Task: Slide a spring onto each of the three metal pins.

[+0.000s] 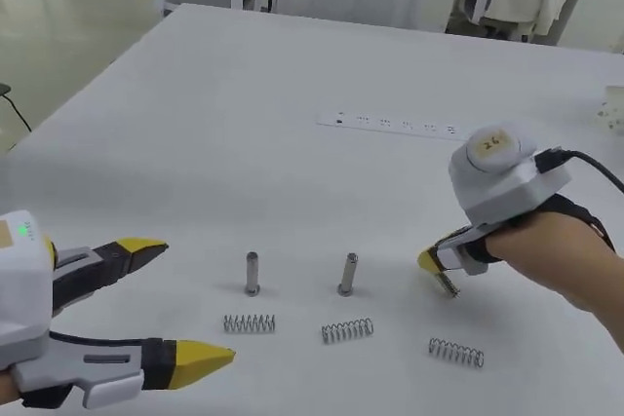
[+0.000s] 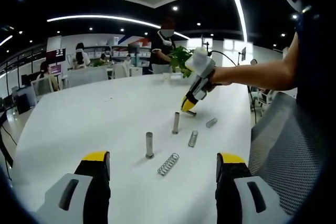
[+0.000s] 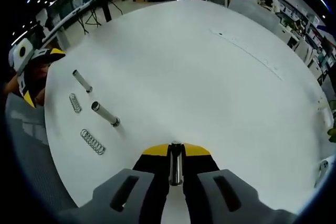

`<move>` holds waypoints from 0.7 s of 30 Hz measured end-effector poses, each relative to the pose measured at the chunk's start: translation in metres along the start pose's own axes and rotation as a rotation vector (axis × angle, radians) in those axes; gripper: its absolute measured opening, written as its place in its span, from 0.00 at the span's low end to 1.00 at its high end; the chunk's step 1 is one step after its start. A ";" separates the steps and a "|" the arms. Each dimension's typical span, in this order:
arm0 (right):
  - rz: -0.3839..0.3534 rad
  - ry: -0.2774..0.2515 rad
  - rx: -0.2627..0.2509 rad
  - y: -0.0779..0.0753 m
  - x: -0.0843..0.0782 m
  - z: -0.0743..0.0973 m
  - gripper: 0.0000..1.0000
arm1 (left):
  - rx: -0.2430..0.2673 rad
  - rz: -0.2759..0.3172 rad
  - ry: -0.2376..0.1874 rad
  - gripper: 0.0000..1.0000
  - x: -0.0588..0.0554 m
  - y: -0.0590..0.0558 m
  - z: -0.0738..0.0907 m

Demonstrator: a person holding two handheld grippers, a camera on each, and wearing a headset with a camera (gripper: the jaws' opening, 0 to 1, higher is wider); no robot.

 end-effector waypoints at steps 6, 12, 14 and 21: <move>0.010 -0.028 -0.007 0.004 0.002 0.014 0.05 | -0.001 -0.005 0.000 0.79 0.001 -0.001 0.001; 0.011 -0.048 -0.010 0.007 0.002 0.020 0.05 | -0.008 -0.012 0.000 0.79 0.003 -0.003 0.000; 0.013 -0.049 -0.011 0.008 0.002 0.021 0.05 | -0.009 -0.013 -0.003 0.79 0.004 -0.004 0.000; 0.000 -0.060 -0.013 0.007 -0.001 0.028 0.05 | -0.006 -0.017 -0.004 0.79 0.005 -0.003 0.001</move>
Point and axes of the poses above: the centre of the closed fingertips' face, and the gripper's own axes: z roughly backward along the fingers, y roughly to its left, x roughly out of its top, the point moved 2 cm from there along z, roughly backward along the fingers, and after that the axes turned 6 degrees about -y, right-handed, at the moved point
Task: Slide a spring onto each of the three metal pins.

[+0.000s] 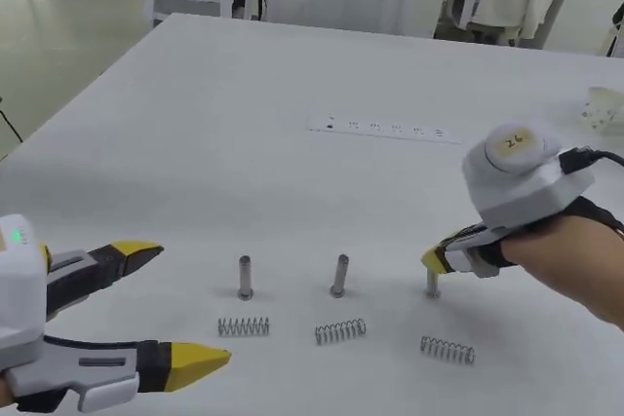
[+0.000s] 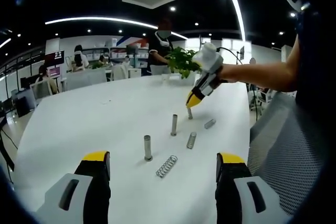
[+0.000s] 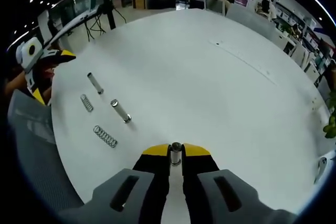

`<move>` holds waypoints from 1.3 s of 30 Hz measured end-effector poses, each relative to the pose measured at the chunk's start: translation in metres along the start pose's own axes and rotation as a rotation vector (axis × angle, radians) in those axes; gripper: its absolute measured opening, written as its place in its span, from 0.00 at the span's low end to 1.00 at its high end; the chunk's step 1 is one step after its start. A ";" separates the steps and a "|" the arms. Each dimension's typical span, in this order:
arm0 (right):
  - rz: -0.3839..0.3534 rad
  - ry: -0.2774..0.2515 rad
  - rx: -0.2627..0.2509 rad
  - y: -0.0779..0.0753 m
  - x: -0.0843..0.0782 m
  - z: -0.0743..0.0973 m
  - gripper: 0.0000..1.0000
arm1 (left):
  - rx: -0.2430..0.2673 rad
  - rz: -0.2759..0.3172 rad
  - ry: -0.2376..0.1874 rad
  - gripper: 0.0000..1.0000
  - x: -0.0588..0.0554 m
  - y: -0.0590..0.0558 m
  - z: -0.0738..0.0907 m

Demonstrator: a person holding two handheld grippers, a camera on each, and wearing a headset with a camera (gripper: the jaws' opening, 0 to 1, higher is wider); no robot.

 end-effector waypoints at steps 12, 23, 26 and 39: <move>-0.015 0.005 -0.001 0.005 -0.007 0.008 0.06 | -0.008 -0.004 -0.002 0.79 0.002 -0.003 -0.002; -0.019 -0.004 0.004 0.006 -0.008 0.009 0.06 | -0.009 -0.003 -0.006 0.79 0.003 -0.006 -0.003; -0.001 -0.001 0.009 0.006 -0.009 0.009 0.06 | -0.008 -0.002 -0.002 0.79 0.002 -0.005 -0.002; 0.007 -0.005 0.005 0.003 -0.013 0.014 0.10 | -0.010 -0.005 0.001 0.79 0.002 -0.006 -0.003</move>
Point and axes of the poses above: the centre of the closed fingertips' face, and the gripper's own axes: z roughly backward along the fingers, y roughly to its left, x roughly out of its top, the point moved 2 cm from there along z, roughly backward along the fingers, and after that the axes turned 6 degrees about -y, right-handed, at the moved point
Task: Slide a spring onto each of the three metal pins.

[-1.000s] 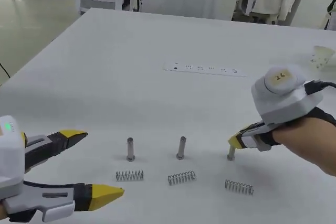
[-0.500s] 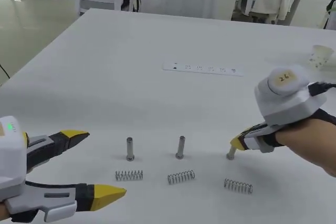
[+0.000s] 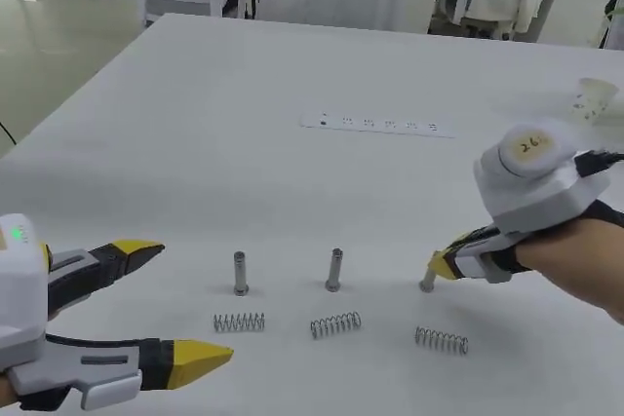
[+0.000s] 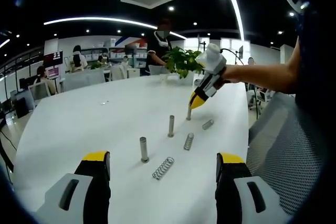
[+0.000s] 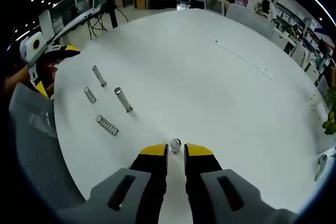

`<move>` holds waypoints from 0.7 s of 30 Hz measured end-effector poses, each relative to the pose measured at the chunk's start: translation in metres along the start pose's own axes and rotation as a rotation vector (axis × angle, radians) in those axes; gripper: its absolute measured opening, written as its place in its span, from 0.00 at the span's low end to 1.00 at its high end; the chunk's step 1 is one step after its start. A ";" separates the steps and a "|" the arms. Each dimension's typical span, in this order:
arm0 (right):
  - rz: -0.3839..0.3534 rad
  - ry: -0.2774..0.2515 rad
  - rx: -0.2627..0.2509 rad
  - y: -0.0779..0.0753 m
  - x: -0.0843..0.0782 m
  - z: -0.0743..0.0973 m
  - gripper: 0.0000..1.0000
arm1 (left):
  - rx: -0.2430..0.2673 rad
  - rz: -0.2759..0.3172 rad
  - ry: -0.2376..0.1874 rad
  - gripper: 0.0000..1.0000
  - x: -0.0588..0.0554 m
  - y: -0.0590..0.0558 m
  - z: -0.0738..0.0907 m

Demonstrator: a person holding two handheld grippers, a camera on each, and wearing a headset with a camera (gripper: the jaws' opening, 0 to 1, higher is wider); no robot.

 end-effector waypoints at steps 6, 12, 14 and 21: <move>0.006 -0.001 -0.002 -0.001 -0.007 0.006 0.12 | -0.002 -0.001 0.000 0.79 0.001 0.000 -0.001; 0.039 -0.004 0.017 0.002 -0.013 0.012 0.14 | -0.002 0.000 0.002 0.79 0.000 0.000 -0.001; 0.043 -0.008 0.020 0.002 -0.013 0.014 0.15 | -0.002 0.001 0.001 0.79 0.000 0.000 0.000; 0.072 -0.013 0.041 0.006 -0.016 0.022 0.16 | 0.001 -0.001 0.006 0.79 -0.001 0.001 0.000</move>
Point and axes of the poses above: the centre of the closed fingertips' face, and the gripper's own axes: z roughly backward along the fingers, y roughly to its left, x roughly out of its top, the point moved 2 cm from there along z, roughly backward along the fingers, and after that the axes turned 6 degrees about -y, right-handed, at the moved point
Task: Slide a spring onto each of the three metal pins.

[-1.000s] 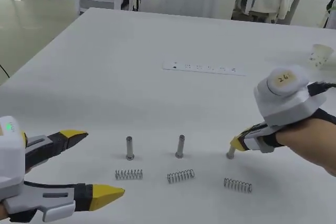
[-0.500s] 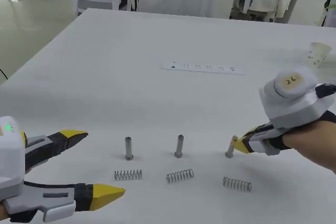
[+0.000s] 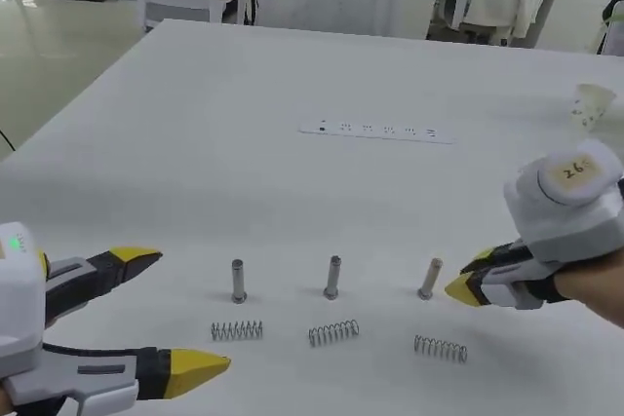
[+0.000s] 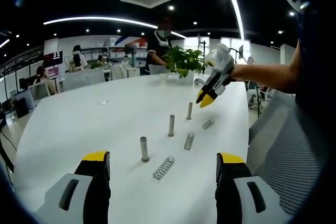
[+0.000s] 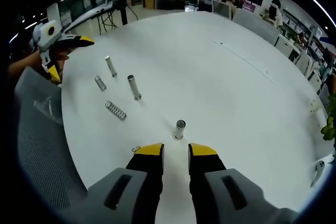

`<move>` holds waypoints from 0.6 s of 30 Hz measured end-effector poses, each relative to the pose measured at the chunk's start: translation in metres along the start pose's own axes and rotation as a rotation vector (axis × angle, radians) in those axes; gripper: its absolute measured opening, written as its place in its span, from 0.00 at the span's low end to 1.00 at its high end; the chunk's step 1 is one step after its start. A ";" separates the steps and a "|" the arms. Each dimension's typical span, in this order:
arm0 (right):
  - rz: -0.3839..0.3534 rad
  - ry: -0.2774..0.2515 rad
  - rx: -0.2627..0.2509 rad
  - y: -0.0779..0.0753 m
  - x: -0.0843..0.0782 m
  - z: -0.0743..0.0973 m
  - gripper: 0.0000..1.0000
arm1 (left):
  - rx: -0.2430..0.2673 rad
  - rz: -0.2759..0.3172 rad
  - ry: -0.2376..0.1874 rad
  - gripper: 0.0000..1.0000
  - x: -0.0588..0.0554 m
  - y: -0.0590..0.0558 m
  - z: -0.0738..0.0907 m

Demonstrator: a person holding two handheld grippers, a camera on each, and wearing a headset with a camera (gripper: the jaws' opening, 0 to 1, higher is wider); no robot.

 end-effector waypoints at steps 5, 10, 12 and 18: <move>0.032 0.013 0.015 0.004 -0.005 0.003 0.18 | -0.001 -0.002 0.000 0.79 0.001 0.000 0.000; 0.041 0.018 0.033 0.007 -0.010 0.004 0.17 | -0.003 -0.005 0.003 0.79 0.001 -0.001 0.000; 0.043 0.020 0.051 0.011 -0.012 0.005 0.18 | -0.003 -0.005 0.003 0.79 0.001 -0.002 0.000; 0.061 0.040 0.081 0.018 -0.021 0.004 0.18 | -0.003 -0.007 0.002 0.79 0.001 -0.002 0.001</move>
Point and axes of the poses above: the centre of the closed fingertips' face, and the gripper's own axes: z roughly backward along the fingers, y roughly to its left, x roughly out of its top, the point moved 2 cm from there along z, roughly backward along the fingers, and after that the axes turned 6 degrees about -y, right-handed, at the moved point
